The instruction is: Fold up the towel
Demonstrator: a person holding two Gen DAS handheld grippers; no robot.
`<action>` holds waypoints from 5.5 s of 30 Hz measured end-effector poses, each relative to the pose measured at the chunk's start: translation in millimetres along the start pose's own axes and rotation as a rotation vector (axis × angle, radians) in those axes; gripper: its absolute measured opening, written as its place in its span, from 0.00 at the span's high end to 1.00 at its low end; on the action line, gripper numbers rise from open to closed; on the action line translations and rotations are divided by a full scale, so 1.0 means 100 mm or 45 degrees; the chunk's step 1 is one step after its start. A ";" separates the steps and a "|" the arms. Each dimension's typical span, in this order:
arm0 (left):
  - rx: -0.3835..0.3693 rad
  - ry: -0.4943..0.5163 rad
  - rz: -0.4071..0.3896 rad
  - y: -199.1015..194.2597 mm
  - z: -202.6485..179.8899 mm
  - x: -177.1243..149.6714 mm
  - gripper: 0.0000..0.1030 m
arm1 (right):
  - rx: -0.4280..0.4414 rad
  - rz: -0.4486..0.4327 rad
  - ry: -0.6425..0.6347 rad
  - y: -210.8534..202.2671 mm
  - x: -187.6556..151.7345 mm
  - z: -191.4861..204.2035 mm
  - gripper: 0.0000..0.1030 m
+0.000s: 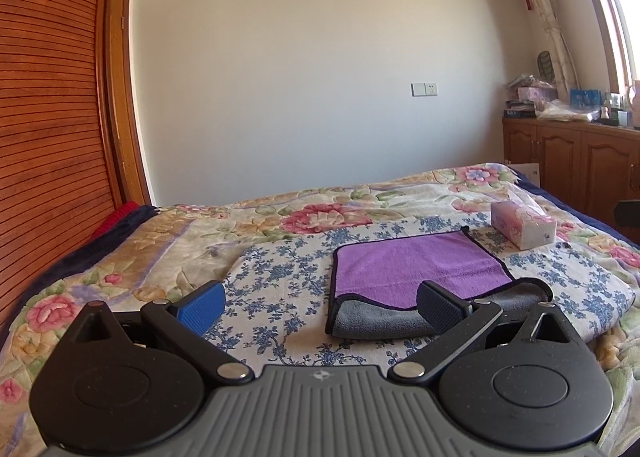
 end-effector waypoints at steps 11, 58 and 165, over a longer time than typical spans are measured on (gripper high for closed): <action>-0.022 0.040 0.016 0.14 -0.11 -0.01 0.00 | 0.003 0.030 -0.021 0.11 -0.02 0.01 0.00; -0.085 0.019 0.119 1.04 -0.17 -0.08 0.00 | 0.057 0.208 -0.098 0.80 -0.19 0.08 0.00; -0.362 -0.133 0.344 1.96 -0.23 -0.26 0.94 | 0.154 0.591 0.007 1.55 -0.54 -0.14 0.96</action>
Point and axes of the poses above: each gripper's, at about its wrist camera, not at the fingertips, and y roughly the way its jaws point, z to its left, x to its top, the point moved 9 cm from there along y, roughly the way its jaws point, and after that the axes turned 3 degrees about y, right-handed, at the moved point
